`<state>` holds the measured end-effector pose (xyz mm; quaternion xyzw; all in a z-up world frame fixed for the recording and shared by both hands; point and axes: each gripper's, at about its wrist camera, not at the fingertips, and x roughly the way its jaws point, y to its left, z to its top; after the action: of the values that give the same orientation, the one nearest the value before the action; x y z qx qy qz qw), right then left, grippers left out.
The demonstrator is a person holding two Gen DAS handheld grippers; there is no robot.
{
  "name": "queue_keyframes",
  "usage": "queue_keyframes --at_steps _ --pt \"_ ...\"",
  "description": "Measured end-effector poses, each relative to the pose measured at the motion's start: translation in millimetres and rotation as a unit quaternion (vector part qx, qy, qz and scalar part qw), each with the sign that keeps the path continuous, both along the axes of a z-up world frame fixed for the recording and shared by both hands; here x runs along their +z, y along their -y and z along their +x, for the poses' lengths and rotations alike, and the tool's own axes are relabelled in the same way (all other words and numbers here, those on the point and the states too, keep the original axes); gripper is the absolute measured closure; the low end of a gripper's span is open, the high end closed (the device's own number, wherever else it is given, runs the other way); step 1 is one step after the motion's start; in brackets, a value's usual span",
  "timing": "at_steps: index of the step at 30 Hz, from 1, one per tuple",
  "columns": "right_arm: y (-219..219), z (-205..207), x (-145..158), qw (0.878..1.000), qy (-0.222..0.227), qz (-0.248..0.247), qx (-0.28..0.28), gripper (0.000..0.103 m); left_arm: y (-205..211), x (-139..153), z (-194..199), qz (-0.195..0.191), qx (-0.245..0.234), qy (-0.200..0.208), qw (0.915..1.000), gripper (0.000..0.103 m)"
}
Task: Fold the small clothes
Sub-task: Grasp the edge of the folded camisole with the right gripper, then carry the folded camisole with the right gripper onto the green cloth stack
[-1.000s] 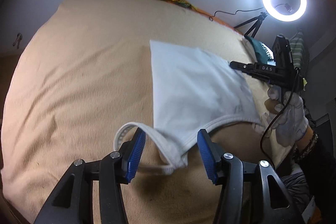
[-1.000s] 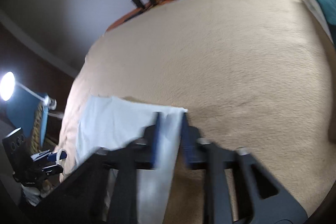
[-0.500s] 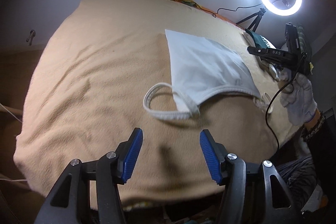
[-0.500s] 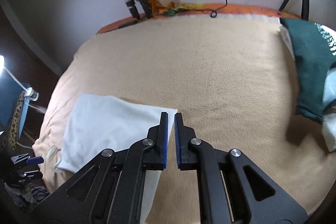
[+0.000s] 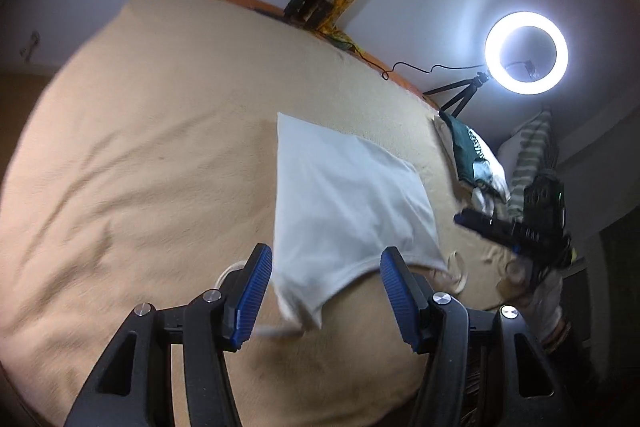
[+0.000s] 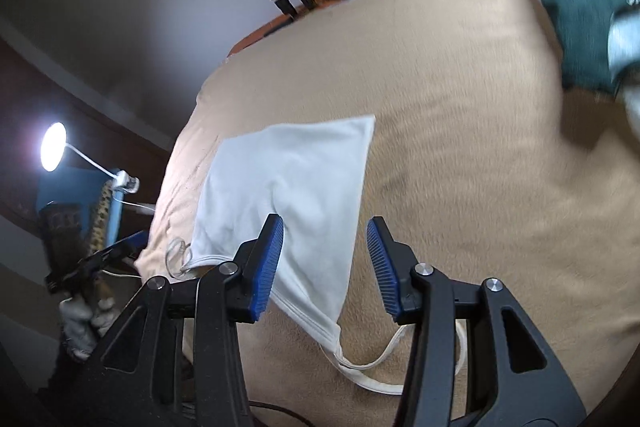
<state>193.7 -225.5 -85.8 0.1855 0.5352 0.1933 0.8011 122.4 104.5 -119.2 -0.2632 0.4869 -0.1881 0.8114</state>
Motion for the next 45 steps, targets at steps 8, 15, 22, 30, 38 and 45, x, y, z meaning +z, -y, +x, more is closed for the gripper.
queue_keyframes --at_steps 8,15,22,30,38,45 --pt "10.2 4.5 -31.2 0.998 -0.037 0.042 -0.001 0.056 4.0 -45.2 42.6 -0.055 0.012 -0.060 0.9966 0.045" --pt "13.8 11.9 -50.9 0.994 -0.048 0.099 -0.010 0.058 -3.9 -65.2 63.4 -0.125 0.024 -0.083 0.9884 0.046" --pt "7.5 26.7 -61.1 0.989 -0.060 0.132 -0.022 0.072 4.6 -73.4 85.0 -0.144 0.026 -0.086 0.9855 0.068" --pt "-10.2 35.4 -54.8 0.995 -0.052 0.083 -0.005 0.089 20.2 -65.5 89.1 -0.082 0.019 -0.057 0.9948 0.092" --pt "-36.9 25.6 -13.7 0.999 0.026 -0.013 0.037 0.091 39.3 -32.6 73.6 0.002 -0.002 0.012 0.9999 0.096" --pt "-43.3 16.2 24.1 0.992 0.088 -0.069 0.050 0.092 60.6 1.6 65.5 0.025 -0.021 0.062 0.9976 0.096"
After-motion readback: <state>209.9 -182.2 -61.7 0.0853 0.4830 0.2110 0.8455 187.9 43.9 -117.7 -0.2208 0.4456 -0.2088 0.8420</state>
